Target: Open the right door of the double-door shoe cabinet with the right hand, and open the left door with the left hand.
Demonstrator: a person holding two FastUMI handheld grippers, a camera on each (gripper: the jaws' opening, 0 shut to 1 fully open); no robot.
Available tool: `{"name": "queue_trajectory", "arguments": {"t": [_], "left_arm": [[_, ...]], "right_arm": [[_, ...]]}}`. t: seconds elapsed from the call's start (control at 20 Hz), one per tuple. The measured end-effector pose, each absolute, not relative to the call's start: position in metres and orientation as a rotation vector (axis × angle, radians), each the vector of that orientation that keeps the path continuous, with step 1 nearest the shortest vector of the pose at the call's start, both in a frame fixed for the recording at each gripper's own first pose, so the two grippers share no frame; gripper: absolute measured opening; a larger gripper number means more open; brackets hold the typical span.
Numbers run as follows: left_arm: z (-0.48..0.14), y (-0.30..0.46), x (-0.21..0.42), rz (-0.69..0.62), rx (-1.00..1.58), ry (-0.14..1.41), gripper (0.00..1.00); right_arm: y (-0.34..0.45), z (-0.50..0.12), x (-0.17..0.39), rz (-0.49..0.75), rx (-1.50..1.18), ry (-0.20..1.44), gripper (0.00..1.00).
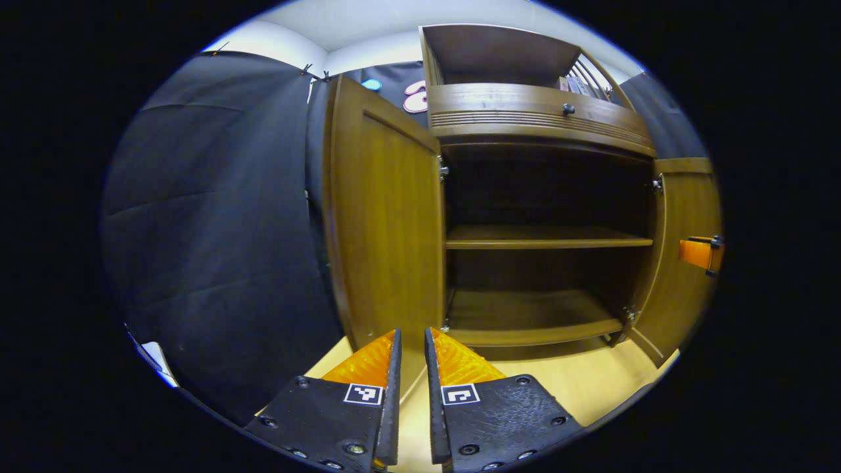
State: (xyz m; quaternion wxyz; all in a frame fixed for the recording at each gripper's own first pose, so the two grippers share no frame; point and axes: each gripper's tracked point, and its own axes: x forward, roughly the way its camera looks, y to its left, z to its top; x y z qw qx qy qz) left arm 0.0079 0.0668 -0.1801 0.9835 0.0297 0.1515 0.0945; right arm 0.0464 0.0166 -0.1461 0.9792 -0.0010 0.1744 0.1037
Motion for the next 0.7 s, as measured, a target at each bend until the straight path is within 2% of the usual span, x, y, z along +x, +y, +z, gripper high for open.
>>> {"name": "queue_trajectory", "arguments": {"t": [0.05, 0.1, 0.15, 0.4, 0.45, 0.5, 0.55, 0.6, 0.65, 0.7], "left_arm": [[-0.181, 0.057, 0.012, 0.162, 0.053, 0.302, 0.23], [-0.181, 0.051, 0.013, 0.152, 0.064, 0.303, 0.18], [-0.182, 0.047, 0.017, 0.147, 0.073, 0.308, 0.34], [-0.175, 0.008, 0.032, 0.067, 0.047, 0.294, 0.36], [-0.177, 0.001, 0.033, 0.050, 0.024, 0.308, 0.43], [-0.177, -0.005, 0.032, 0.037, 0.009, 0.315, 0.45], [-0.176, -0.009, 0.032, 0.030, 0.003, 0.317, 0.56], [-0.175, -0.012, 0.033, 0.026, 0.002, 0.313, 0.56], [-0.172, -0.015, 0.034, 0.020, 0.003, 0.306, 0.52], [-0.168, -0.019, 0.034, 0.014, 0.001, 0.297, 0.54]], "right_arm": [[0.015, -0.142, 0.046, 0.204, 0.000, 0.346, 0.73], [0.015, -0.139, 0.046, 0.200, 0.001, 0.338, 0.75], [0.014, -0.136, 0.045, 0.195, 0.002, 0.332, 0.77], [0.006, -0.135, 0.046, 0.167, 0.011, 0.327, 0.80], [0.004, -0.137, 0.046, 0.160, 0.016, 0.337, 0.80], [0.004, -0.139, 0.045, 0.154, 0.017, 0.343, 0.80], [0.003, -0.138, 0.045, 0.149, 0.016, 0.341, 0.80], [0.001, -0.136, 0.045, 0.143, 0.011, 0.337, 0.80], [-0.001, -0.135, 0.044, 0.136, 0.005, 0.334, 0.80], [-0.002, -0.133, 0.043, 0.132, 0.001, 0.331, 0.78]]}}
